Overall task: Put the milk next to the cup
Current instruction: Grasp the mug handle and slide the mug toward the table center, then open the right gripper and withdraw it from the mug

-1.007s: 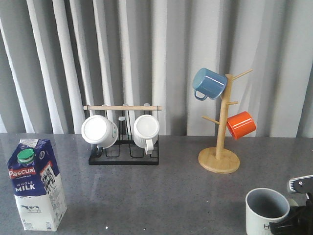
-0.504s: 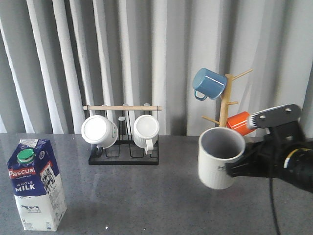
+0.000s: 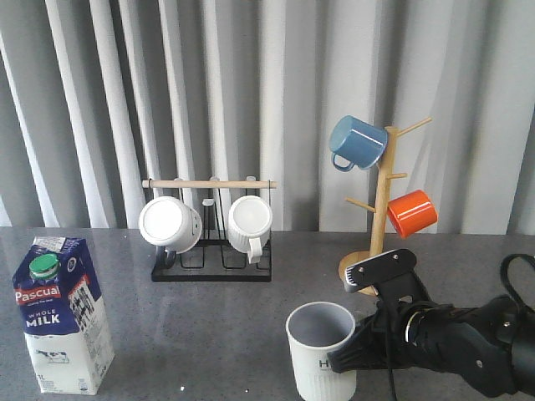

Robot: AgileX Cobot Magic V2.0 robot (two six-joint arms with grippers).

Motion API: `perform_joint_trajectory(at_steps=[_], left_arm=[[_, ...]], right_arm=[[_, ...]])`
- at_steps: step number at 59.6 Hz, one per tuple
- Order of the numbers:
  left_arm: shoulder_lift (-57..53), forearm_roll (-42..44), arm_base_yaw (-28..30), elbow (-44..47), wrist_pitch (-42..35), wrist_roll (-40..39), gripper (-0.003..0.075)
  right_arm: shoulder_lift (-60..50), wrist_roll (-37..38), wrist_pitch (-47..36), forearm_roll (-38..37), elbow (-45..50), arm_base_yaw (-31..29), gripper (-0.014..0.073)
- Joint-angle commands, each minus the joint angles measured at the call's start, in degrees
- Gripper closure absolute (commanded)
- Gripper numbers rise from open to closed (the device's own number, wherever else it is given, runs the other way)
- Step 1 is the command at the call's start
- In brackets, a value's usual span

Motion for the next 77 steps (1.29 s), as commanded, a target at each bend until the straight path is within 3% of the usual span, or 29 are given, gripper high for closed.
perform_joint_trajectory(at_steps=[1, 23, 49, 77], left_arm=[[0.58, -0.19, 0.05, -1.76, -3.86, 0.01, 0.0395], [0.58, -0.19, 0.05, -1.76, -3.86, 0.01, 0.0395], [0.58, -0.19, 0.05, -1.76, -3.48, 0.01, 0.0395], [0.58, -0.19, 0.05, -1.76, -3.42, 0.01, 0.0395]], right_arm=[[-1.82, 0.18, -2.51, 0.23, -1.91, -0.08, 0.0579], [0.52, -0.56, 2.01, 1.73, -1.91, -0.08, 0.0521], [-3.68, -2.33, 7.52, 1.73, -1.91, -0.08, 0.026], [-16.74, -2.82, 18.02, 2.48, -1.73, -0.08, 0.0253]])
